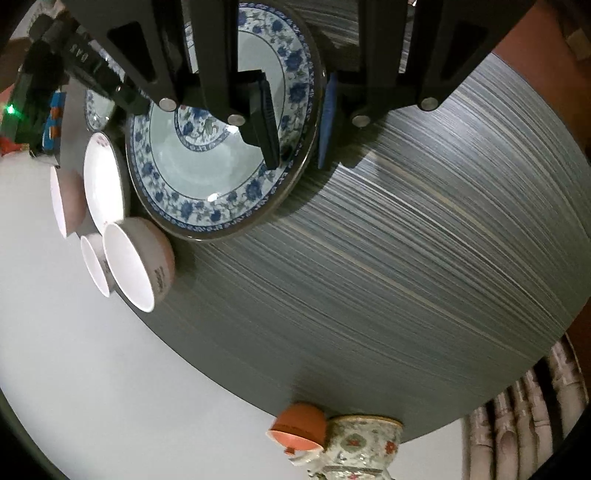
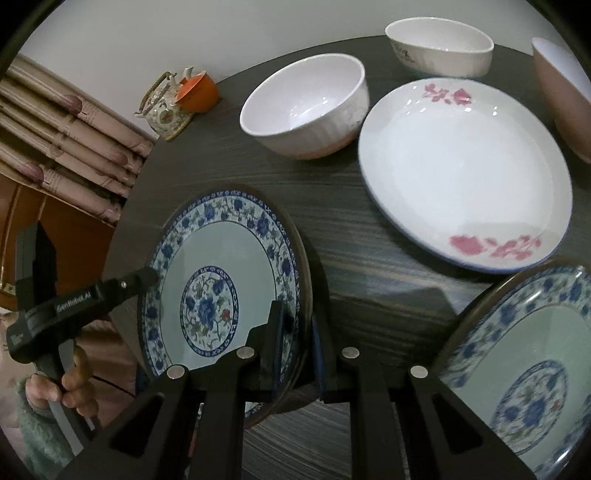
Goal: Organize plates and bowls
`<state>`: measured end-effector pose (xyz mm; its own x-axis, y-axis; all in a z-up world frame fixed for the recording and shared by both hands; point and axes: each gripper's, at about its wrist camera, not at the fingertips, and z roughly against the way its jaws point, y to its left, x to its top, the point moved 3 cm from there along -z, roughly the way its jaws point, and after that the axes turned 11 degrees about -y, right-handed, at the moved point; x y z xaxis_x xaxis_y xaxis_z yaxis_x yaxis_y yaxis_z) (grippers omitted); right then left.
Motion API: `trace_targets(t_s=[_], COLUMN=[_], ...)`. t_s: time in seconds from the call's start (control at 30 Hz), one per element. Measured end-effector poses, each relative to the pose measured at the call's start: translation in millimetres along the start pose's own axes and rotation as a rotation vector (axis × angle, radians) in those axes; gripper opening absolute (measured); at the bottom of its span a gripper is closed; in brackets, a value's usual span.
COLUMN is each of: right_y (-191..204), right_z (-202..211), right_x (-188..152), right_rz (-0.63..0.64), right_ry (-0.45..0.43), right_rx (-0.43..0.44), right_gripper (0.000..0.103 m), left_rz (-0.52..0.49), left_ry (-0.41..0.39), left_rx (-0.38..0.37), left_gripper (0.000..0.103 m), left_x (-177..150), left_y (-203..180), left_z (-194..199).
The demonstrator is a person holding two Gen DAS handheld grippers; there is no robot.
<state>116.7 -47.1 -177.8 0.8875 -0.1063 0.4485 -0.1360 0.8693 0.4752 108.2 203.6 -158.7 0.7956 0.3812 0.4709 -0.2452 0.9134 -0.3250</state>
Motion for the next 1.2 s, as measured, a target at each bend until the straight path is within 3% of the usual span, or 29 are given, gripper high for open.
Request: trace_targets(t_s=[0.33,0.9,1.0,1.1,1.2], right_y=[5,1,0,-1,0], right_z=[-8,-11,-10,-9,-4], right_x=[-14,-16,-17,-17,-16], right_rz=[0.016,-0.033,-0.036,-0.043,-0.038], right_ry=[-0.010,-0.008,-0.011,-0.013,-0.028], right_rx=[-0.027,-0.025,-0.027,-0.021,-0.016], right_gripper=[0.015,0.017,0.018,0.025,0.030], left_rz=[0.035,0.024,0.031,0.042,0.043], left_ry=[0.004,0.009,0.006,0.001,-0.021], left_rx=[-0.004,0.012,0.004,-0.007,-0.012], left_gripper=[0.022,0.022,0.024,0.027,0.038], left_x=[1,-4,-4,-3,0], left_y=[18,8,9,12,11], left_z=[-10,-24,-24,-22,-16])
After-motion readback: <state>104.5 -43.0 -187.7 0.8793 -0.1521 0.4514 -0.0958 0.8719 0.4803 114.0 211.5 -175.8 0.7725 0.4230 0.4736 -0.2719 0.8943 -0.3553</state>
